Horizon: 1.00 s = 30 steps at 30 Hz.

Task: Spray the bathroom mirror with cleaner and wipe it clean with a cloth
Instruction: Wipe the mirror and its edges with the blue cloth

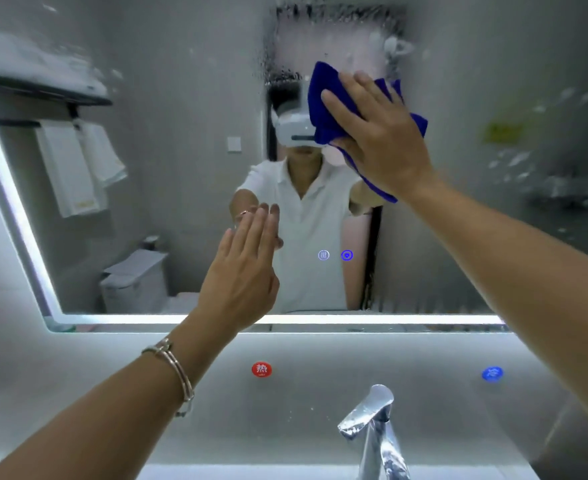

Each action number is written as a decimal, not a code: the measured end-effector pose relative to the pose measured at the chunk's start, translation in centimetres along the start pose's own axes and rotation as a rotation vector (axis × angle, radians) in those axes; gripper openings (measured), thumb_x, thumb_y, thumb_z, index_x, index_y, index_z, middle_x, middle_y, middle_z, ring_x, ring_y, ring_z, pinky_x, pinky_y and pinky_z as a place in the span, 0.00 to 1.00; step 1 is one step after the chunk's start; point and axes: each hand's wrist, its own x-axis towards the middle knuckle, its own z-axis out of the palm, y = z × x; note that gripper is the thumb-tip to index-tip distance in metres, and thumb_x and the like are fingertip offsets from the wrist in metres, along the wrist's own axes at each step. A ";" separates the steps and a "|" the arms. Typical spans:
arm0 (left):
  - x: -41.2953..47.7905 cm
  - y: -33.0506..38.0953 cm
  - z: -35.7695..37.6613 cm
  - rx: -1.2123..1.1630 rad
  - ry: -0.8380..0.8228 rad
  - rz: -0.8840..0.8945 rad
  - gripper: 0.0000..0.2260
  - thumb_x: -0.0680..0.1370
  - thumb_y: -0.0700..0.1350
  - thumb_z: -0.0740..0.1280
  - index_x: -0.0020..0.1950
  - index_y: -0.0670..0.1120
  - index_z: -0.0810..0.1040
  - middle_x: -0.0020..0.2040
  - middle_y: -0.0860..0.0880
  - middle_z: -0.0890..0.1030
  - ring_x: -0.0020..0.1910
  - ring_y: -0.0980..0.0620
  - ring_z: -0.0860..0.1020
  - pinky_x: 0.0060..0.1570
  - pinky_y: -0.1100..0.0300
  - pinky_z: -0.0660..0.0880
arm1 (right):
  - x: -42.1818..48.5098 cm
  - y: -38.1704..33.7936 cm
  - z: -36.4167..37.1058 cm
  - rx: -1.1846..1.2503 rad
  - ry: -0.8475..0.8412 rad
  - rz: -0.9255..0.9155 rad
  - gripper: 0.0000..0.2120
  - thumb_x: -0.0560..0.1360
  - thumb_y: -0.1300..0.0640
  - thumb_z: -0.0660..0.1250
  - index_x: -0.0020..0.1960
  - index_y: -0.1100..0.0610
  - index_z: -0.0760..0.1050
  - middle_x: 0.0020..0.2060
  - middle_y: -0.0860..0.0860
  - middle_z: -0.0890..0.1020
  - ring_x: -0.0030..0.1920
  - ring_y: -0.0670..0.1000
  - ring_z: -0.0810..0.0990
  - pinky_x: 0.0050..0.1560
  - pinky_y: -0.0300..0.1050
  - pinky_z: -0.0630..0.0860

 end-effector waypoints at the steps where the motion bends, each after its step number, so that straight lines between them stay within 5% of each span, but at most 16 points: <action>1: -0.1 0.1 0.0 -0.003 0.002 0.003 0.35 0.74 0.42 0.61 0.76 0.40 0.46 0.76 0.39 0.55 0.75 0.40 0.55 0.70 0.46 0.53 | -1.0 -0.7 0.3 -0.001 0.012 0.002 0.20 0.82 0.49 0.56 0.69 0.58 0.70 0.67 0.61 0.72 0.66 0.63 0.72 0.62 0.61 0.69; 5: -0.8 0.2 0.1 0.001 -0.032 -0.005 0.34 0.74 0.41 0.61 0.76 0.40 0.46 0.76 0.40 0.54 0.75 0.41 0.54 0.70 0.44 0.55 | -8.2 -3.5 1.8 0.049 0.035 -0.114 0.17 0.79 0.55 0.64 0.68 0.56 0.73 0.67 0.60 0.73 0.66 0.60 0.73 0.65 0.57 0.69; 11: -1.4 1.4 0.3 0.019 -0.067 0.009 0.34 0.75 0.42 0.61 0.76 0.40 0.49 0.77 0.40 0.52 0.76 0.42 0.51 0.71 0.47 0.51 | -20.1 -8.2 2.6 0.116 -0.216 -0.302 0.26 0.74 0.68 0.60 0.70 0.53 0.66 0.69 0.55 0.72 0.68 0.57 0.70 0.69 0.55 0.62; 15: -1.8 2.5 -0.1 0.021 -0.093 0.009 0.34 0.75 0.43 0.60 0.76 0.39 0.47 0.77 0.40 0.50 0.76 0.42 0.49 0.72 0.45 0.53 | -24.2 -10.1 2.4 0.100 -0.402 -0.365 0.36 0.64 0.68 0.71 0.70 0.53 0.66 0.69 0.53 0.71 0.68 0.54 0.70 0.67 0.54 0.68; 18: -2.1 2.8 -0.3 0.023 -0.091 0.004 0.32 0.78 0.44 0.55 0.76 0.41 0.41 0.77 0.42 0.42 0.76 0.44 0.42 0.72 0.49 0.43 | -24.3 -9.8 2.2 0.105 -0.455 -0.392 0.40 0.60 0.66 0.75 0.69 0.52 0.66 0.68 0.52 0.72 0.67 0.54 0.72 0.66 0.54 0.69; 21: -2.3 2.4 -0.7 0.026 -0.059 0.004 0.32 0.77 0.44 0.57 0.76 0.41 0.44 0.77 0.41 0.46 0.76 0.44 0.44 0.71 0.49 0.45 | -23.3 -8.7 2.1 0.080 -0.471 -0.456 0.42 0.59 0.66 0.76 0.69 0.51 0.65 0.69 0.50 0.72 0.68 0.53 0.71 0.68 0.53 0.66; 30: -2.0 2.3 -1.7 -0.002 -0.083 -0.045 0.32 0.77 0.44 0.59 0.76 0.40 0.46 0.77 0.40 0.48 0.76 0.42 0.47 0.71 0.48 0.47 | -13.1 -1.3 -0.8 0.033 -0.254 -0.191 0.23 0.74 0.66 0.58 0.68 0.56 0.69 0.68 0.58 0.72 0.69 0.62 0.69 0.68 0.62 0.65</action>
